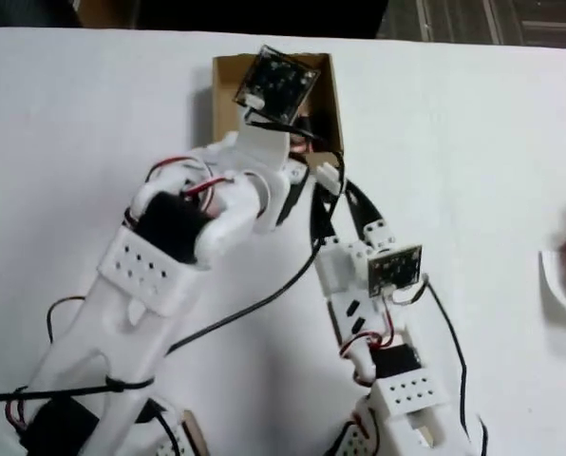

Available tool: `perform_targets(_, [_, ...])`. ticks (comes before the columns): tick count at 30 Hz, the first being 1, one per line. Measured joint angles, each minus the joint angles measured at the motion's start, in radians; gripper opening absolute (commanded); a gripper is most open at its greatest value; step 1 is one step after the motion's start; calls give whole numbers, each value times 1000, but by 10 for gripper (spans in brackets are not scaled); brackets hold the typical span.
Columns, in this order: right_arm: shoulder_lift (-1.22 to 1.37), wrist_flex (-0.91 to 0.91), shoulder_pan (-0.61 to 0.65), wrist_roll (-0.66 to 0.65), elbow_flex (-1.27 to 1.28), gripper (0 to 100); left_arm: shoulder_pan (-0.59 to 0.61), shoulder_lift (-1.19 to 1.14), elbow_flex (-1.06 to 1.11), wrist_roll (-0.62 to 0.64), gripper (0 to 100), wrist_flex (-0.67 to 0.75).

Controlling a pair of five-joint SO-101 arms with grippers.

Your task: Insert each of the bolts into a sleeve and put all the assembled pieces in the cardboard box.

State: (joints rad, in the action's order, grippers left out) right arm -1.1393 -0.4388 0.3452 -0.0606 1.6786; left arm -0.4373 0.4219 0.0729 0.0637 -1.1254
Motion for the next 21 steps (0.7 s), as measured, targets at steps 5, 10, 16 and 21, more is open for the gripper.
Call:
perform_targets(5, [180,-153,5,-46,-14,21,2,-48,-31,6,24,97])
perform_targets(10, [394,-341,6,-57,-25,21,0,-49,-31,6,24,216])
perform_targets(16, [512,-465,6,-57,-26,21,0,-49,66,6,24,390])
perform_targets(21, [525,-477,6,-57,-58,21,0,-49,206,6,24,540])
